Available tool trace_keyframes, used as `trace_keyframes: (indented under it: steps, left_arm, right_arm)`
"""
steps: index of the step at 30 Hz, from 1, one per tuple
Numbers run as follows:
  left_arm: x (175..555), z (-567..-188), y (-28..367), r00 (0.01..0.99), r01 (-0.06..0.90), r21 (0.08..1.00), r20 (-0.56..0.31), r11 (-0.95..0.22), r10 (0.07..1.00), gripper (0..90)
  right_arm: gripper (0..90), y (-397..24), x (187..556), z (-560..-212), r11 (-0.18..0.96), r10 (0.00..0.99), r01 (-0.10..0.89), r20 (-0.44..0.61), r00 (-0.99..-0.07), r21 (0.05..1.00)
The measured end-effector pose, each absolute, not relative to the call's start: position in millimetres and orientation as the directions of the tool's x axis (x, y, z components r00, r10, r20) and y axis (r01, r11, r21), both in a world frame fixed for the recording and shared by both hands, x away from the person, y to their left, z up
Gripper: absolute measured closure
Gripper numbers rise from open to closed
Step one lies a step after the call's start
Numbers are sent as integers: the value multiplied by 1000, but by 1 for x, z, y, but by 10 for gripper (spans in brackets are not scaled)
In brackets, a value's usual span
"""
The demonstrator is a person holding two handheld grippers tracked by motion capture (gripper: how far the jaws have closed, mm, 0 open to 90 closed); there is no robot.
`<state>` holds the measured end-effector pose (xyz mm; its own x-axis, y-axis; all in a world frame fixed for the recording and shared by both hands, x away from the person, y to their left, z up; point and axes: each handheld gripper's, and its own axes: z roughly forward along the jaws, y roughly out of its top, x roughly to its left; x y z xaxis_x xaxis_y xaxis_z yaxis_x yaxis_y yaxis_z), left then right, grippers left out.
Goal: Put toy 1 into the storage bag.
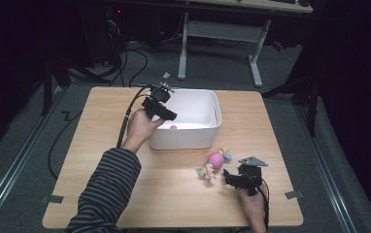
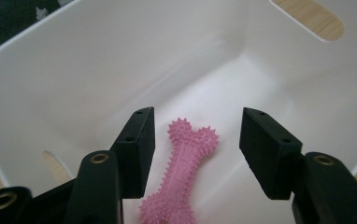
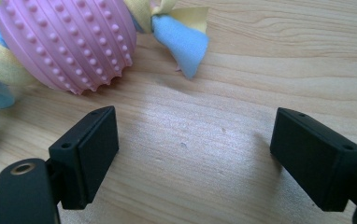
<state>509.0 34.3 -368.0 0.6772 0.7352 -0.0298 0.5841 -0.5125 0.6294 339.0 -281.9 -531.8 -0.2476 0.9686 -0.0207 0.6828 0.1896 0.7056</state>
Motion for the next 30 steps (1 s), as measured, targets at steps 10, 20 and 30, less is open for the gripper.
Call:
trace_keyframes:
  steps: [10,20,30]
  left_arm:
    - [486,-350,59,675,536,694,-10,-481,738,433]
    - [471,-344,76,670,531,721,-36,-445,742,413]
    - [453,-339,94,657,515,759,-50,-399,752,404]
  right_arm:
    - [154,-282,339,-532,190,969,683,-21,-248,706]
    - [154,-282,339,-532,190,968,682,-21,-248,706]
    - [154,-282,339,-532,190,968,683,-20,-249,705]
